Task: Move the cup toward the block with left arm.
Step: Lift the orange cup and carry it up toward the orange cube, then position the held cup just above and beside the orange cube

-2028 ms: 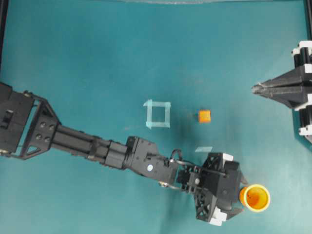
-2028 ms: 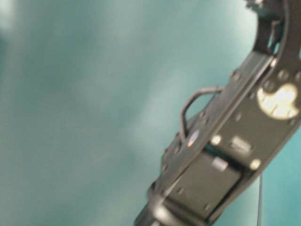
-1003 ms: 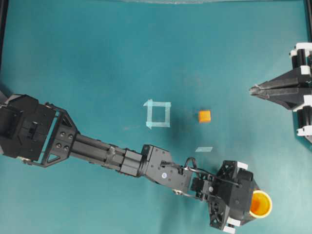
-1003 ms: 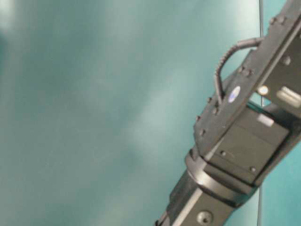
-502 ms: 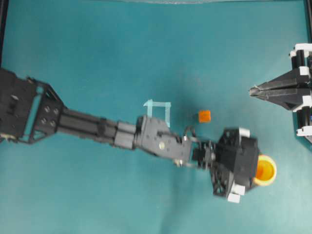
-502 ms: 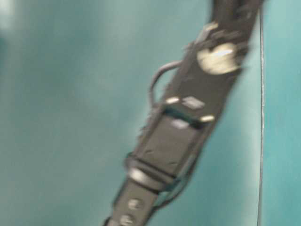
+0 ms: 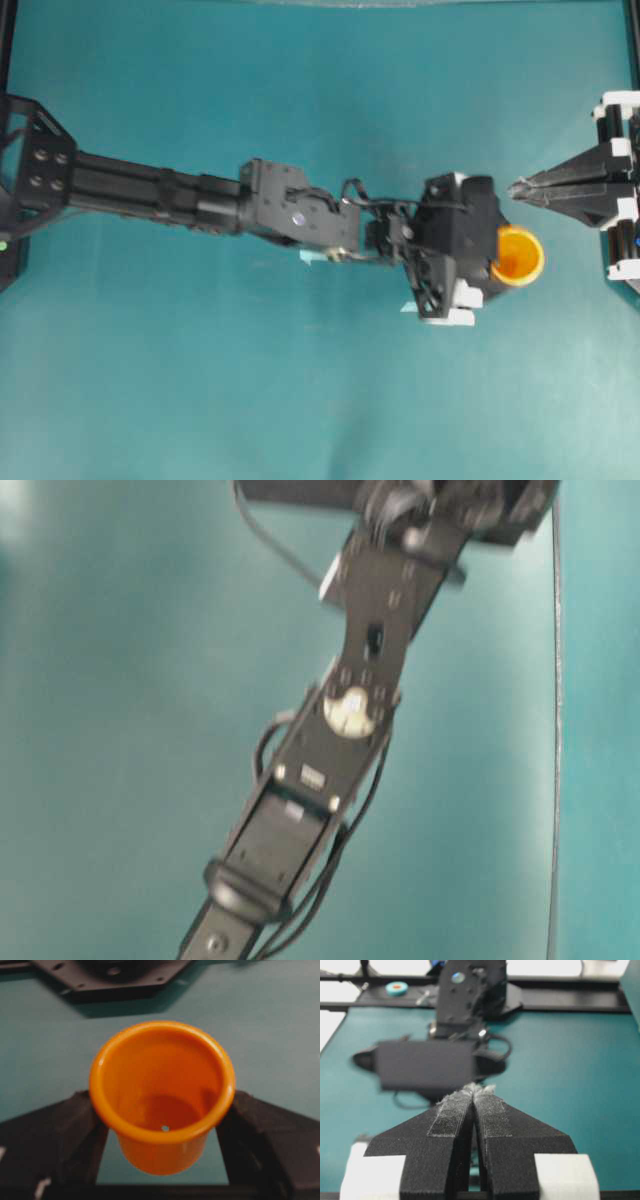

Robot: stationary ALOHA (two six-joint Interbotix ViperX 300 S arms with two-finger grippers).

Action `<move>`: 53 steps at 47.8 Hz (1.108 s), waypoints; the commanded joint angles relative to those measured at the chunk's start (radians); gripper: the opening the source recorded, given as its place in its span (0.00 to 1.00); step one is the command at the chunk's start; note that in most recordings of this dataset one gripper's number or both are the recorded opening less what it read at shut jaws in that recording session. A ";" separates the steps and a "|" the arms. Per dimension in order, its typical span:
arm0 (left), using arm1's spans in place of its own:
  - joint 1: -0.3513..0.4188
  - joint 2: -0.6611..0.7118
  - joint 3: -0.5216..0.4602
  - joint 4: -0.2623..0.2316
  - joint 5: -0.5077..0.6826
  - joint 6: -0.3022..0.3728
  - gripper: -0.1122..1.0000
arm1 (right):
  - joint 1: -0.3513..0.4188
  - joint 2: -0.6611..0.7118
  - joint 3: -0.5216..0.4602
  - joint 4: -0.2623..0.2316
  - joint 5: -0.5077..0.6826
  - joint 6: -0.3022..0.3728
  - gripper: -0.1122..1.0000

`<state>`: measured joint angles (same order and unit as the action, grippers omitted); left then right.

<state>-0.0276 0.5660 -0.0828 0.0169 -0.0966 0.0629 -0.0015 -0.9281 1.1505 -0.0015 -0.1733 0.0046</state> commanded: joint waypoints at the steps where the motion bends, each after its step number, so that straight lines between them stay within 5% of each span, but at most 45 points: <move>1: 0.014 -0.092 0.055 0.002 -0.057 0.003 0.66 | 0.000 0.003 -0.018 -0.002 -0.003 0.000 0.10; 21: 0.086 -0.245 0.354 0.002 -0.247 -0.014 0.66 | 0.000 0.003 -0.020 0.000 -0.005 -0.002 0.10; 53: 0.066 -0.236 0.376 0.000 -0.275 -0.015 0.66 | 0.000 0.003 -0.026 -0.002 -0.009 -0.008 0.10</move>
<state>0.0460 0.3574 0.3037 0.0153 -0.3605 0.0491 -0.0015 -0.9281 1.1505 -0.0015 -0.1718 -0.0015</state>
